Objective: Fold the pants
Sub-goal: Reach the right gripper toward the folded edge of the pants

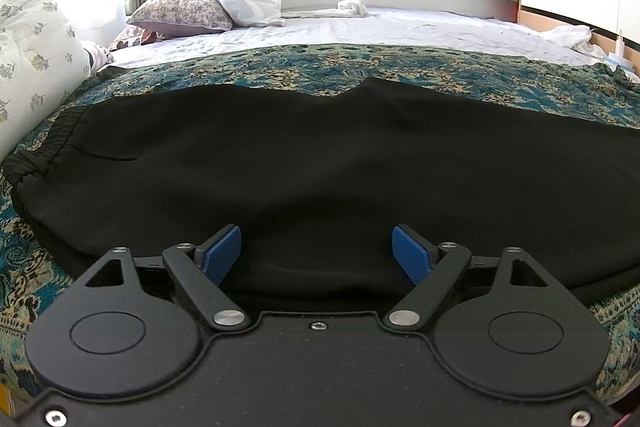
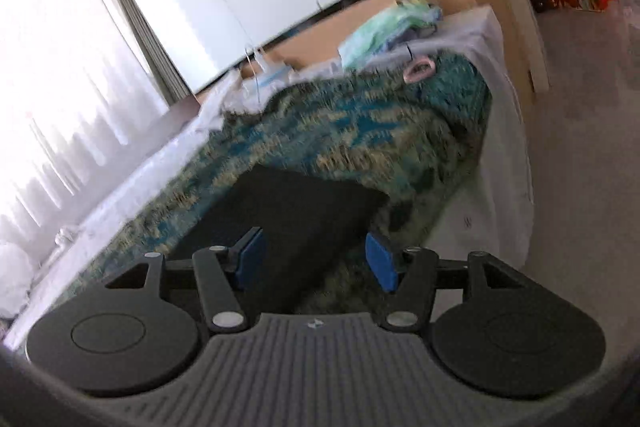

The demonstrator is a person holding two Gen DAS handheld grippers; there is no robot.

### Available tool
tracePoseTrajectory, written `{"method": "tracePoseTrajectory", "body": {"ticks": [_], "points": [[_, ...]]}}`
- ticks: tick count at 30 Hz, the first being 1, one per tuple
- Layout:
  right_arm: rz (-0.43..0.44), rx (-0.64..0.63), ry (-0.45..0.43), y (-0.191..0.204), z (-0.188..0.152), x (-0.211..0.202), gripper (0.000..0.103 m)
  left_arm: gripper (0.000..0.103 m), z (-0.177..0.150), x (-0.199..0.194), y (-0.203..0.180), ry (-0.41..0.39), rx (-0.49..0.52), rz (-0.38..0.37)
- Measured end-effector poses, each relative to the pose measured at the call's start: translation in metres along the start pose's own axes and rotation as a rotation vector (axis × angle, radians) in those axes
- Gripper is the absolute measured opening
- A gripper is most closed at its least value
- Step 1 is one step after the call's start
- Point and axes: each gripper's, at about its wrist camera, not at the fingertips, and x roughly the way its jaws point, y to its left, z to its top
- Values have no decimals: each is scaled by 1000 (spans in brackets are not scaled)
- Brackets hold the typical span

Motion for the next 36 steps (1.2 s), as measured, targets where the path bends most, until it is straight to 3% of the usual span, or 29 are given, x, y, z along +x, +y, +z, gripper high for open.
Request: {"method": "tracePoseTrajectory", "body": {"ticks": [6,13,21,26,28,32,34,36], "points": [[66,23,34,8,-3,13,69,83,1,0,-2,7,-4,11],[56,29,26,7,3,28,76,83,1,0,-2,8,-5,12],[63,-89,12,18,7,28,74,83,1,0,-2,6,-4,15],[76,-72,30,16,18,49,74,83,1,0,-2,8,-5,11],[103,-79,48,17,24,62,74,83,2,0,-3,8,-6,11],[339,-74,217,22,28,85,76,83,2,0,-3,7,-7,15],[296,-163,200,32,21,82,74,83,3,0,-2,9,-13,16],[282,-171,180,31,17,82,78,83,3,-1,-2,9,-13,13]]}}
